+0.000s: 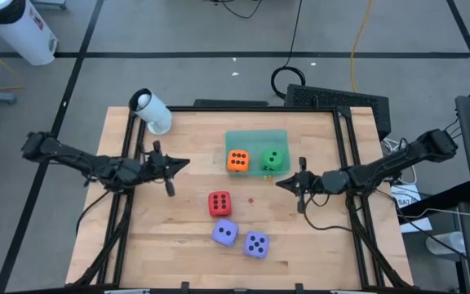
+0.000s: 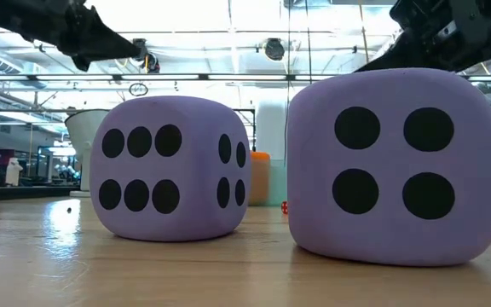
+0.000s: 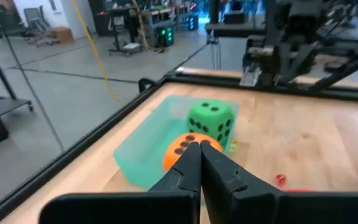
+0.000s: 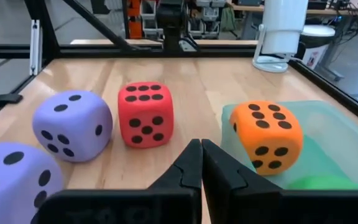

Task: Pick & Place Dice
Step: Put the big purple die into the green bin

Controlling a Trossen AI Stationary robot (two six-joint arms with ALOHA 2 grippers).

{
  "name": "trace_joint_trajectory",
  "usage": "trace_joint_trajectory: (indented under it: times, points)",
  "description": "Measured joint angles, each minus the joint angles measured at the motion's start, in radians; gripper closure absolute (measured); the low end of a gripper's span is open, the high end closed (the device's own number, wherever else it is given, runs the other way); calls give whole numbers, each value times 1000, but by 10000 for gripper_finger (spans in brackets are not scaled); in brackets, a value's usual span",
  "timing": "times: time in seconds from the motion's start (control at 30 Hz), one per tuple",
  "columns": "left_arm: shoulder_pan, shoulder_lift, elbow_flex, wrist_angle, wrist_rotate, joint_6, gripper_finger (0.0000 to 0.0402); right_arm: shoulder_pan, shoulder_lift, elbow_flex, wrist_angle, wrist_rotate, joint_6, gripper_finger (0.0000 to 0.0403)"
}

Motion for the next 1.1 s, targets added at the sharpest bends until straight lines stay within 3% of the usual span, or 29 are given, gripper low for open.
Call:
trace_joint_trajectory:
  times: [0.2, 0.3, 0.47, 0.6, 0.7, 0.9, 1.1]
  points:
    - [7, 30, 0, -1, 0, 6, 378, 25, 108, 0, 138, 3, 0, 398]
    - [7, 47, 0, 1, 0, -4, 377, 43, 150, 1, 200, 2, 0, 371]
    - [7, 78, 0, 0, 0, -4, 376, 73, 183, 60, 208, -8, 0, 280]
    - [7, 99, 0, 8, 1, -27, 376, 109, 228, 120, 203, -133, -35, 183]
    - [7, 113, 0, 27, 1, -26, 376, 137, 257, 155, 176, -132, -17, 112]
    - [7, 138, 0, 37, 1, -26, 376, 197, 305, 348, -153, -125, 116, 12]
    - [7, 167, 0, 97, 1, -20, 376, 270, 411, 594, -459, 12, 142, 10]
